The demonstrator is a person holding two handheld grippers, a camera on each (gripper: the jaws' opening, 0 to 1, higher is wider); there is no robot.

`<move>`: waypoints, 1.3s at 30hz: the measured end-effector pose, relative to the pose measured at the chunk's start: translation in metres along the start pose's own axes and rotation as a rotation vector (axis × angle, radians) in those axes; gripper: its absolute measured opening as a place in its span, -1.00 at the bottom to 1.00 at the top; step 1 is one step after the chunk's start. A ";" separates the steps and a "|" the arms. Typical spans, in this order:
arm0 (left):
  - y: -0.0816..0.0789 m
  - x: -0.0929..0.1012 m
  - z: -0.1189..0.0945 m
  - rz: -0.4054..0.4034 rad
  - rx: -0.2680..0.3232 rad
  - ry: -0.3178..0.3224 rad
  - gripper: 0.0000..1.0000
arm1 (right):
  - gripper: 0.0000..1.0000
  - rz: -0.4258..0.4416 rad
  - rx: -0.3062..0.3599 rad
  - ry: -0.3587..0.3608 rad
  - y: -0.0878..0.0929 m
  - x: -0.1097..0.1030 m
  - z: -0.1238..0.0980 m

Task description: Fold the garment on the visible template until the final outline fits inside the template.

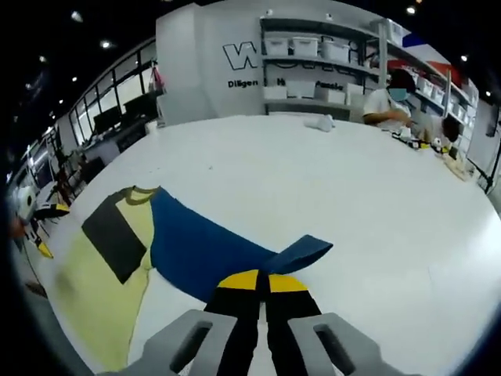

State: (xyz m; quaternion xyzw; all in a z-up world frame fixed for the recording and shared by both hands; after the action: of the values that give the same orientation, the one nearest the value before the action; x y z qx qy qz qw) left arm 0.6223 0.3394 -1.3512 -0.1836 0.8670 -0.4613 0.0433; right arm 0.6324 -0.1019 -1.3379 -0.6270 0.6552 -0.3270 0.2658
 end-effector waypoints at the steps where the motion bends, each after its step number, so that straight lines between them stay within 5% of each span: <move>1: 0.000 0.000 -0.001 -0.005 0.003 -0.003 0.82 | -1.00 -0.002 0.000 -0.003 -0.001 -0.002 -0.001; 13: 0.006 -0.004 -0.014 -0.048 0.022 -0.041 0.98 | -1.00 -0.071 0.042 -0.083 -0.026 -0.045 -0.015; 28: 0.017 -0.004 -0.032 -0.081 0.044 -0.082 0.98 | -1.00 -0.142 0.108 -0.198 -0.068 -0.110 -0.034; 39: 0.028 -0.004 -0.045 -0.109 0.053 -0.110 0.98 | -1.00 -0.191 0.121 -0.274 -0.083 -0.152 -0.041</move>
State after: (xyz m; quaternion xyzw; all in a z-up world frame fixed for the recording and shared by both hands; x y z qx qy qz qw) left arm 0.6069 0.3903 -1.3489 -0.2545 0.8395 -0.4748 0.0703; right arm 0.6658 0.0533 -1.2580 -0.7081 0.5292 -0.3011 0.3576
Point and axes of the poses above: the point that each gripper's makers call its tool centre point, and the gripper's own axes: z roughly forward along the fingers, x roughly to its right, y roughly out of its underside, the point moved 1 cm from there along -z, roughly backward along the fingers, and after that the axes turned 10 degrees about y, right-handed, at the moved point
